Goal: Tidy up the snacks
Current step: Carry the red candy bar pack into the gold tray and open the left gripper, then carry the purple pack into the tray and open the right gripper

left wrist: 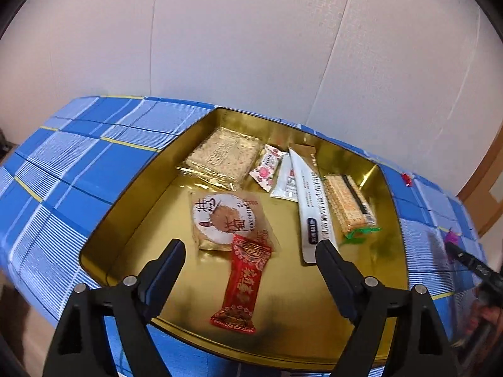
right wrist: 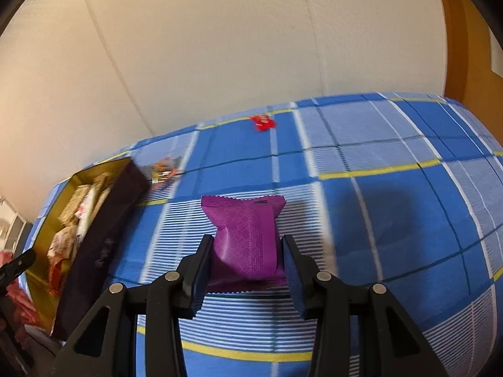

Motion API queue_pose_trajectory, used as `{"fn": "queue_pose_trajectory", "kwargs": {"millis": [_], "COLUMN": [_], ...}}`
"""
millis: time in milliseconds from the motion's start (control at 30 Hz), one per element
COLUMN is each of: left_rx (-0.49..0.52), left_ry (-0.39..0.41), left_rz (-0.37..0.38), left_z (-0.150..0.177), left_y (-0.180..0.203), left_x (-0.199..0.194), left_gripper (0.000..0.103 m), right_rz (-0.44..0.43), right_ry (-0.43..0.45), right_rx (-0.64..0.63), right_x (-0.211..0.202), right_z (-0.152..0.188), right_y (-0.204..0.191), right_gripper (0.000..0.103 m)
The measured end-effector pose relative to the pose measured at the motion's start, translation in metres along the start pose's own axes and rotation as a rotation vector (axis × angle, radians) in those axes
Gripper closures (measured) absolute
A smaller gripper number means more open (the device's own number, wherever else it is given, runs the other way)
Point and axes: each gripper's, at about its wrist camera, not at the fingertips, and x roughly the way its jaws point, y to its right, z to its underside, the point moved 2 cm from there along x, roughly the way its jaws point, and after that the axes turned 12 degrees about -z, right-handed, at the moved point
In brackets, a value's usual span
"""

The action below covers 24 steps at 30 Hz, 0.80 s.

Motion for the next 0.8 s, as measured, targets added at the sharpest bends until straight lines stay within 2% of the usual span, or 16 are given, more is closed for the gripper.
{"fn": "queue_pose_trajectory", "kwargs": {"millis": [233,467,800], "left_rx": [0.072,0.039,0.017], "left_ry": [0.059,0.066,0.078], "left_rz": [-0.071,-0.088,-0.103], "left_z": [0.0,-0.002,-0.003], "left_y": [0.012,0.005,-0.004], "left_x": [0.001,0.001,-0.002], "left_gripper": [0.014,0.014,0.014], "right_rz": [-0.132,-0.232,-0.283], "right_ry": [0.021,-0.012,-0.094], "right_rx": [-0.193,-0.291,-0.407], "right_x": [-0.003,-0.001,0.022], "right_z": [0.011,0.021,0.031], "right_y": [-0.064,-0.123,-0.192], "right_gripper": [0.059,0.059,0.059]}}
